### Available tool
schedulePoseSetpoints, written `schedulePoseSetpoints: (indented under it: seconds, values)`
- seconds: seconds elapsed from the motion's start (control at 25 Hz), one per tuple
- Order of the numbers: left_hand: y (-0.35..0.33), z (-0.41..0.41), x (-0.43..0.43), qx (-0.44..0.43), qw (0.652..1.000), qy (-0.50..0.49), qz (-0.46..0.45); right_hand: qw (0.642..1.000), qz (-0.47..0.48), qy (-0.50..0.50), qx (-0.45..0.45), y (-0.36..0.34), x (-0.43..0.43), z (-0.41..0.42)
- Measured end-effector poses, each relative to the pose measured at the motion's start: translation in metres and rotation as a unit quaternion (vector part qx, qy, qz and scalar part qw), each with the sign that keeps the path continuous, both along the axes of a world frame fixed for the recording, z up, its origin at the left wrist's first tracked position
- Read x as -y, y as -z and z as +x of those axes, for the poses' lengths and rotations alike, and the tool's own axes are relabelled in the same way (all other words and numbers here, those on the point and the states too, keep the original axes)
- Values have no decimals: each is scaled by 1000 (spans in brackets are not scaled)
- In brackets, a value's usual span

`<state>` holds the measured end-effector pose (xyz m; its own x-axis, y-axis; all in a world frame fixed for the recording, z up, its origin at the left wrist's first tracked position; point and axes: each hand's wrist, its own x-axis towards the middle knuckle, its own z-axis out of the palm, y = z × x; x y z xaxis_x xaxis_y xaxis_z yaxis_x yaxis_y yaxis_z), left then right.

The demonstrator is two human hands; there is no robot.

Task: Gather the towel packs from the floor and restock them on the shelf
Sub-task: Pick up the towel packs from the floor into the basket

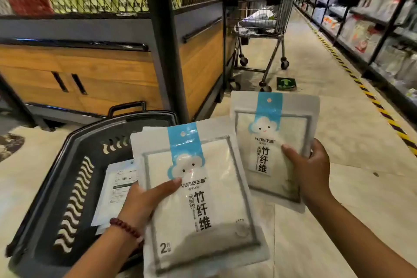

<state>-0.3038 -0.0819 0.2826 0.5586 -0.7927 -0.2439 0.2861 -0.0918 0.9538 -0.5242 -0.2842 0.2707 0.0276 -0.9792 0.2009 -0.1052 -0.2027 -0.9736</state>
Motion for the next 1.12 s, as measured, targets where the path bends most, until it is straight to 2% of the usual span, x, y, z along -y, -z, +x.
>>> schedulePoseSetpoints:
  seconds: [0.28,0.36,0.52,0.84,1.12]
  values:
    - [-23,82,-76,22,985,-171,2,995,-23,-84,44,-48,-4,119]
    - [-23,107,-95,42,970,-237,20,991,6,-121,54,-42,-18,161]
    - [-11,154,-107,43,955,-288,51,981,72,-160,87,-26,-38,222]
    - [36,195,-79,30,954,-291,70,984,64,-167,-22,14,-43,279]
    - [99,227,-27,-1,962,-235,143,985,-12,-137,-103,15,-21,292]
